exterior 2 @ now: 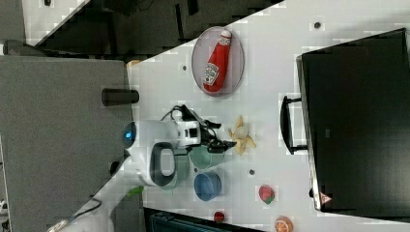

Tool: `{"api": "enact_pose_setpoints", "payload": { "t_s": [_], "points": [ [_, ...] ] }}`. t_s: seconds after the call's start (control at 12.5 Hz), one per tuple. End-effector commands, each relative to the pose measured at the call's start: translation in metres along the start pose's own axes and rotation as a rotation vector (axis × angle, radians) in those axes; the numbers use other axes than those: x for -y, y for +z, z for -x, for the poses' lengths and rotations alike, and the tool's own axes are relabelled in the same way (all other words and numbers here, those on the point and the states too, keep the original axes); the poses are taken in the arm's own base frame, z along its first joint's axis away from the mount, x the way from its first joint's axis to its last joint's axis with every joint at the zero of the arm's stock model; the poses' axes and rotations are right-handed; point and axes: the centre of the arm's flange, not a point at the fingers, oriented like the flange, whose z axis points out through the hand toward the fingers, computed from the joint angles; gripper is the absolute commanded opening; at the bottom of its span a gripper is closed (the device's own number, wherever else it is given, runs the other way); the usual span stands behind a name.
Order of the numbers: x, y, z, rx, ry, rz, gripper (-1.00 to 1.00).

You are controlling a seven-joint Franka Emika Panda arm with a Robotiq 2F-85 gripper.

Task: Pick banana from table and place on oven.

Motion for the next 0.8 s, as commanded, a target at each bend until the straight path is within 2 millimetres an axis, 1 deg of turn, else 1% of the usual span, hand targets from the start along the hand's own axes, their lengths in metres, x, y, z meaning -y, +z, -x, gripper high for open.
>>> {"api": "enact_pose_setpoints", "payload": {
  "t_s": [0.08,0.24,0.32,0.4,0.64,0.8],
  "points": [
    [-0.003,0.027,0.013,-0.003,-0.045,0.0,1.0],
    [-0.003,0.038,0.013,-0.005,-0.046,-0.006,1.0],
    [-0.004,0.042,0.015,0.002,-0.045,0.0,0.93],
    [-0.006,0.044,0.016,0.005,-0.045,0.003,0.7],
    [-0.004,0.042,0.015,-0.007,-0.041,-0.011,-0.05],
    [-0.003,0.041,0.014,-0.013,-0.04,-0.018,-0.48]
  ]
}}
